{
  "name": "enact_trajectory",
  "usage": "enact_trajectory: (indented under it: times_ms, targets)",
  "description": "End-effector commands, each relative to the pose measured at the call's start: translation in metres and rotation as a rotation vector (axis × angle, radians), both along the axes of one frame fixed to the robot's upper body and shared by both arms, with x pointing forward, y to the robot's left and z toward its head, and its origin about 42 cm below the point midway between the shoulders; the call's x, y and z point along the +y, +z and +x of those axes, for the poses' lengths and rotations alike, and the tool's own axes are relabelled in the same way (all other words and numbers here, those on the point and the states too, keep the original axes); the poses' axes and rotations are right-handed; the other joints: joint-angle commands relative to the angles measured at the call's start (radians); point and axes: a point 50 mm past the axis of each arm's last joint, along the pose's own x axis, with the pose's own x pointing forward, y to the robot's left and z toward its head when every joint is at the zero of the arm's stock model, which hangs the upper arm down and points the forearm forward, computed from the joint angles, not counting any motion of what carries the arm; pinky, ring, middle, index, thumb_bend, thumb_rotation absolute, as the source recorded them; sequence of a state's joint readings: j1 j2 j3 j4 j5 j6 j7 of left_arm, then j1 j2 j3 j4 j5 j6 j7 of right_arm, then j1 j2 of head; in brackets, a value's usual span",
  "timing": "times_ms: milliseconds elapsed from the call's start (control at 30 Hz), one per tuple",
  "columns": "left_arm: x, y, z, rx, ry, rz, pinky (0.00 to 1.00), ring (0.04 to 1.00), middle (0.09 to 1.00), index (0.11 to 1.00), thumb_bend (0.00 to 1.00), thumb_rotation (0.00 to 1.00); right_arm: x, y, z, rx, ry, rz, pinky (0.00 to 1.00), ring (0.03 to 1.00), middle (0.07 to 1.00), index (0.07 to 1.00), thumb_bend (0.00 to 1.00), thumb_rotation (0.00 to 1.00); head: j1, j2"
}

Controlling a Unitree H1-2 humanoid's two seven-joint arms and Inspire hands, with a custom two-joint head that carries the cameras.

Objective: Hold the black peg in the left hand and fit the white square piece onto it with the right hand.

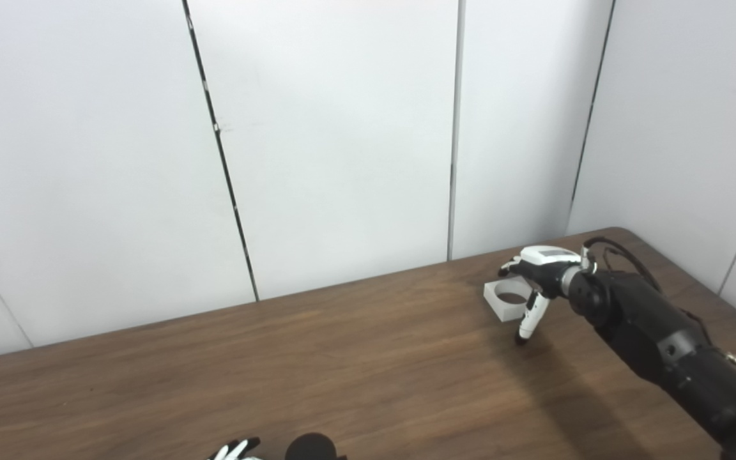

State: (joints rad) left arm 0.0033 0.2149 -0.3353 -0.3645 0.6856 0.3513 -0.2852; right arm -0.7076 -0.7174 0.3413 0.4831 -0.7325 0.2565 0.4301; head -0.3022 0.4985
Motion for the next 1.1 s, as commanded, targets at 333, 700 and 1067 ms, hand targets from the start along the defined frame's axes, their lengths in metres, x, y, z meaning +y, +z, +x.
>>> enact_trajectory:
  times_ms: [333,700,1067]
  targets:
    - [0.012,-0.017,-0.014,0.123,0.046,0.062,1.0,1.0,0.947,0.492,0.5,0.06,0.0,0.026,0.023,-0.096,0.044,-0.034,1.0,1.0,0.965,0.878,0.95,0.29,0.015,0.005]
    - [0.008,-0.017,-0.017,0.113,0.039,0.062,1.0,1.0,0.946,0.491,0.5,0.06,0.0,0.021,0.024,-0.066,0.056,-0.065,1.0,1.0,0.953,0.817,0.87,0.31,0.023,0.012]
    - [0.005,-0.017,-0.019,0.116,0.048,0.059,1.0,1.0,0.949,0.491,0.5,0.06,0.003,0.013,0.024,-0.056,0.074,-0.066,1.0,1.0,0.92,0.665,0.83,0.28,0.032,0.019]
